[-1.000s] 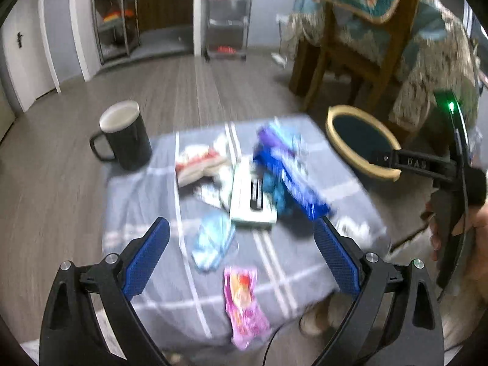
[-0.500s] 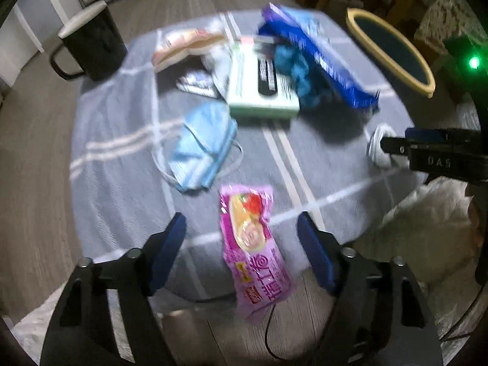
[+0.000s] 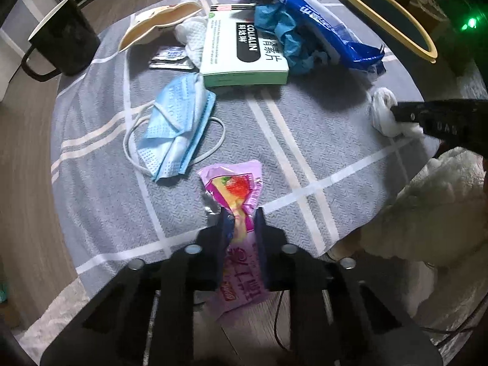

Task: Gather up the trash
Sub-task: 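Grasp the pink candy wrapper with the left gripper while the right grasps the white tissue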

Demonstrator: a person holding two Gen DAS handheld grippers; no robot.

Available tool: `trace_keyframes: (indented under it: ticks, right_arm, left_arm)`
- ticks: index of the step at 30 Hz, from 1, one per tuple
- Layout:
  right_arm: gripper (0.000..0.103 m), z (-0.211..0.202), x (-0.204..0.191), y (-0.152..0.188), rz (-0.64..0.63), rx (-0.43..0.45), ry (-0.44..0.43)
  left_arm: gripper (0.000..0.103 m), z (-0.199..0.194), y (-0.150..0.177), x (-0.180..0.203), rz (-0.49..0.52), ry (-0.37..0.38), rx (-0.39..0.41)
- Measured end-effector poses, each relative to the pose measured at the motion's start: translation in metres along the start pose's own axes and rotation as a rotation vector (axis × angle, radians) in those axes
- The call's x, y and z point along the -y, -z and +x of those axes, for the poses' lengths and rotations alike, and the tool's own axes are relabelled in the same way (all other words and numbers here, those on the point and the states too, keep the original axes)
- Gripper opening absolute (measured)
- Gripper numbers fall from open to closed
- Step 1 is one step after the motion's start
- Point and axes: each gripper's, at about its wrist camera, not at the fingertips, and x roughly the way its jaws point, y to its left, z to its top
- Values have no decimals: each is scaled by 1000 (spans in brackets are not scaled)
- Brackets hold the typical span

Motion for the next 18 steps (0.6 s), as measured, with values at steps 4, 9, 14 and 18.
trace_keyframes:
  ticks: [4, 9, 14, 18]
  right_arm:
    - [7, -16, 9, -5, 39, 44, -18]
    - [7, -47, 23, -10, 105, 121, -61]
    - [7, -82, 27, -21, 121, 229, -94]
    - [7, -97, 22, -28, 112, 302, -92]
  left_arm:
    - [10, -3, -1, 2, -1, 9, 13]
    - [8, -28, -3, 2, 8, 10, 60]
    - [6, -59, -11, 12, 44, -14, 170]
    - [6, -75, -22, 14, 75, -34, 264]
